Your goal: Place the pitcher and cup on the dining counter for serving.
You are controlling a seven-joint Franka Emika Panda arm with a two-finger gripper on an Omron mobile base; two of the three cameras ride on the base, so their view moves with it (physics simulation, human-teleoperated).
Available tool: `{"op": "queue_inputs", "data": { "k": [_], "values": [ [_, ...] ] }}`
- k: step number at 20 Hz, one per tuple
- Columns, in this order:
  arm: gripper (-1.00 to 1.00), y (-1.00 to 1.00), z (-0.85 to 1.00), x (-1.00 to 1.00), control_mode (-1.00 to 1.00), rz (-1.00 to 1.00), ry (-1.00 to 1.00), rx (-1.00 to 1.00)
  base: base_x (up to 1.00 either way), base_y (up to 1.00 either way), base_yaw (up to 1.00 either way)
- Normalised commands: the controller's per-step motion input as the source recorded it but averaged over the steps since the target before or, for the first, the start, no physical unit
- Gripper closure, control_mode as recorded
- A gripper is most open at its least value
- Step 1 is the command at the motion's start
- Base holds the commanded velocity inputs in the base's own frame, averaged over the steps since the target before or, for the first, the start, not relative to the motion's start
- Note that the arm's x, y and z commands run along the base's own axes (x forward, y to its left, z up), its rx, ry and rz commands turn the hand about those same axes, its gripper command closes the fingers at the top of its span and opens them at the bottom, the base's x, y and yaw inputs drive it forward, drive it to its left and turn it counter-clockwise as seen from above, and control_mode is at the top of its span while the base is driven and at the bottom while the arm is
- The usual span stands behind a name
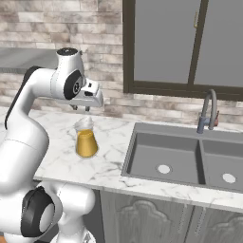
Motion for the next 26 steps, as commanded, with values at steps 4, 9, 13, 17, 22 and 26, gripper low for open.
{"op": "queue_inputs", "data": {
  "k": [4,9,13,17,22,26],
  "values": [
    [-1.00,0.00,0.03,0.00,-1.00,0.00,0.00,0.00,0.00,0.00,0.00],
    [-1.00,0.00,0.00,0.00,-1.00,0.00,0.00,0.00,0.00,0.00,0.00],
    [-1.00,0.00,0.00,0.00,-1.00,0.00,0.00,0.00,0.00,0.00,0.00],
    [-1.00,0.00,0.00,0.00,-1.00,0.00,0.00,0.00,0.00,0.00,0.00],
    [-1.00,0.00,0.00,0.00,-1.00,0.00,0.00,0.00,0.00,0.00,0.00],
    [-1.00,0.00,0.00,0.00,-1.00,0.00,0.00,0.00,0.00,0.00,0.00]
  ]
}}
